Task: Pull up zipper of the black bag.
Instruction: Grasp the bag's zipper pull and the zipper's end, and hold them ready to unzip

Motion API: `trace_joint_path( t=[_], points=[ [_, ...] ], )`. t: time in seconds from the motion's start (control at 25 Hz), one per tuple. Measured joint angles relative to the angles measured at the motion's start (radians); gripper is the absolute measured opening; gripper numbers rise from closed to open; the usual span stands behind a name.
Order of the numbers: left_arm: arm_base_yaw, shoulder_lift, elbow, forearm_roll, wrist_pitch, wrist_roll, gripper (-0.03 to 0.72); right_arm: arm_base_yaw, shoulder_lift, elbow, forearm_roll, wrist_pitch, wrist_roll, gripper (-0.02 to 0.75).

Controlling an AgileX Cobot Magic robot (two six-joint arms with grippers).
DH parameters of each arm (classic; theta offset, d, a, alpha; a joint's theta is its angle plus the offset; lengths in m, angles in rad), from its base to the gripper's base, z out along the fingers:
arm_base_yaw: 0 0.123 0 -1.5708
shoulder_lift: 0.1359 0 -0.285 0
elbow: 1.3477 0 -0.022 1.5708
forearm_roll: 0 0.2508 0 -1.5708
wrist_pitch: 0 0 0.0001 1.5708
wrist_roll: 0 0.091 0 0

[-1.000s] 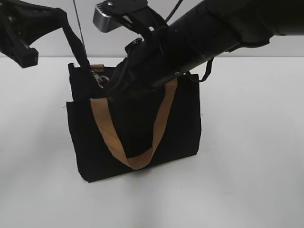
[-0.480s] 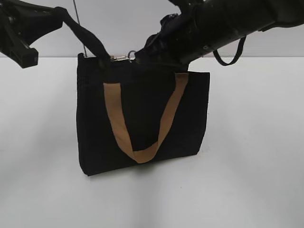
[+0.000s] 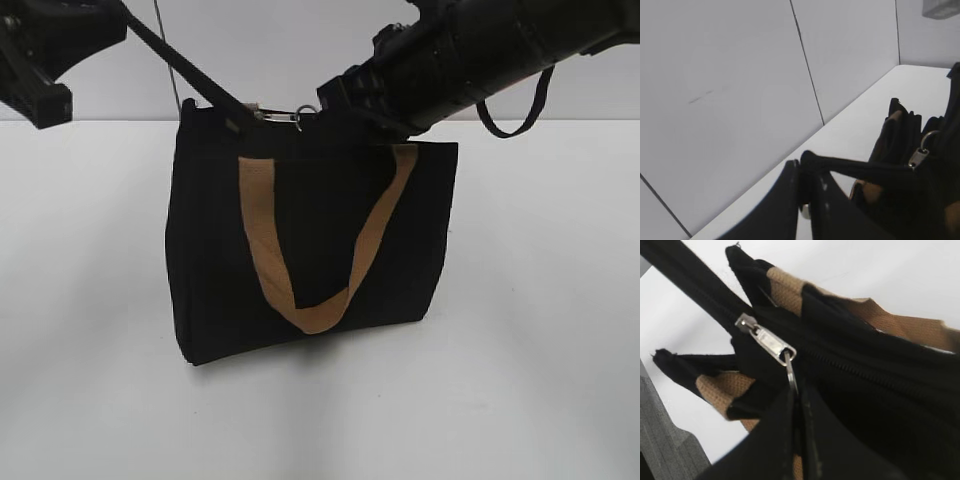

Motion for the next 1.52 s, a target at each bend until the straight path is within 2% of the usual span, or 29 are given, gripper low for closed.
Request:
trace_joint_path(
  t=[0.36,0.68,1.0,1.2,1.52],
  points=[
    [0.068,-0.018,0.0,-0.005,0.014,0.0,0.021,-0.01,0.0,0.0,-0.026,-0.021,0.029,-0.001],
    [0.078,-0.019,0.0,0.013,0.027,0.0,0.021,-0.082,-0.023,0.0,-0.027,-0.021,0.038,-0.001],
    [0.078,-0.019,0.0,0.016,0.027,0.0,0.021,-0.151,-0.041,0.0,-0.06,0.046,0.053,-0.001],
    [0.078,-0.019,0.0,0.017,0.026,0.0,0.021,-0.159,-0.041,0.0,-0.13,0.062,0.114,-0.001],
    [0.078,-0.019,0.0,0.013,0.012,-0.009,0.021,-0.129,-0.045,0.0,-0.125,0.073,0.124,0.008]
  ],
)
